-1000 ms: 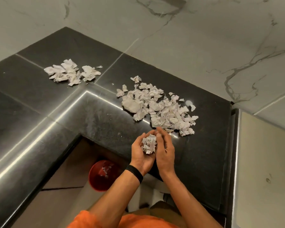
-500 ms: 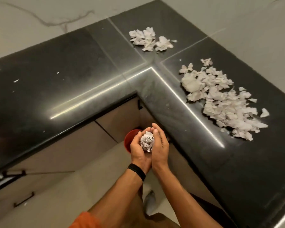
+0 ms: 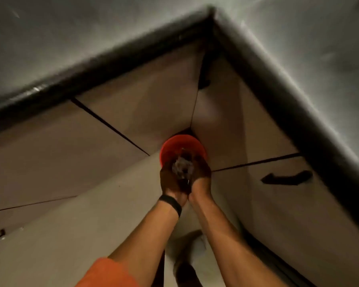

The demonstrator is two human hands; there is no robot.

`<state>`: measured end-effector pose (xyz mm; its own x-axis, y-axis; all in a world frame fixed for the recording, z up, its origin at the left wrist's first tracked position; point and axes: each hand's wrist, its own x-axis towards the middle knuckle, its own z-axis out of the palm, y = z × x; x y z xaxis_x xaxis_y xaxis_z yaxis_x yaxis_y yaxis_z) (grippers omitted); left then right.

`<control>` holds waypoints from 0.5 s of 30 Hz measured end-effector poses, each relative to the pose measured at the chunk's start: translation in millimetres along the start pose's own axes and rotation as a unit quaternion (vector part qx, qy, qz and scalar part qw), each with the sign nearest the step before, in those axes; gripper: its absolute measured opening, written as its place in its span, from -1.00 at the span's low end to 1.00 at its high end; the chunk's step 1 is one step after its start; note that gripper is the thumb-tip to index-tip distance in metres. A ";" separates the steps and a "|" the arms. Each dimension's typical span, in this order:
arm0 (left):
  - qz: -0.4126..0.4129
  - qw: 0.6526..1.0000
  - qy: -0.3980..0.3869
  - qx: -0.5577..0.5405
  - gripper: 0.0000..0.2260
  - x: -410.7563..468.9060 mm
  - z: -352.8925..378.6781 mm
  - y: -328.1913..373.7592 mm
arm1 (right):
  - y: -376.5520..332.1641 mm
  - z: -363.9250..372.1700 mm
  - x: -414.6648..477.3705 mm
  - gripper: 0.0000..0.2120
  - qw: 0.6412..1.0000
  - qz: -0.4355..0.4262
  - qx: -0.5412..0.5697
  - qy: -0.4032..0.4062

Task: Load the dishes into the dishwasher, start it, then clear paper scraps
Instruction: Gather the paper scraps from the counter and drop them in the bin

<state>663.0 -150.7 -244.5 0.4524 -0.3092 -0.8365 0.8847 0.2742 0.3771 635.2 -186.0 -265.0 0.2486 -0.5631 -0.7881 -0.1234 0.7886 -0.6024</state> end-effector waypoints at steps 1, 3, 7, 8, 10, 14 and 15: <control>-0.019 1.000 -0.003 -0.007 -0.77 26.8 -10.7 -6.2 | 14.1 1.1 23.9 -0.71 1.000 0.008 0.004 -0.007; -0.027 0.999 0.039 -0.012 -0.72 65.7 -29.7 -10.6 | 40.4 3.2 60.4 -0.69 0.999 0.028 0.033 -0.020; -0.012 0.999 0.035 -0.011 -0.55 113.6 -53.6 -23.1 | 77.4 2.0 101.0 -0.64 0.995 0.048 0.083 -0.007; -0.008 1.000 0.025 -0.017 -0.54 120.0 -55.9 -25.1 | 84.8 1.9 107.4 -0.61 0.994 0.049 0.097 -0.012; -0.009 0.999 0.017 -0.025 -0.53 126.8 -58.8 -26.8 | 92.3 1.5 114.9 -0.59 0.990 0.064 0.125 -0.004; -0.029 0.999 -0.003 -0.037 -0.51 131.0 -60.5 -25.7 | 93.9 -1.7 120.8 -0.60 0.988 0.069 0.141 0.001; -0.030 0.999 0.001 -0.038 -0.52 132.0 -60.3 -25.2 | 94.2 -2.1 122.0 -0.60 0.987 0.070 0.148 0.001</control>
<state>693.6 -143.6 -388.4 0.3982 -0.3251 -0.8578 0.8990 0.3240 0.2946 651.8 -180.9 -418.2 0.2464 -0.4439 -0.8616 0.1288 0.8961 -0.4248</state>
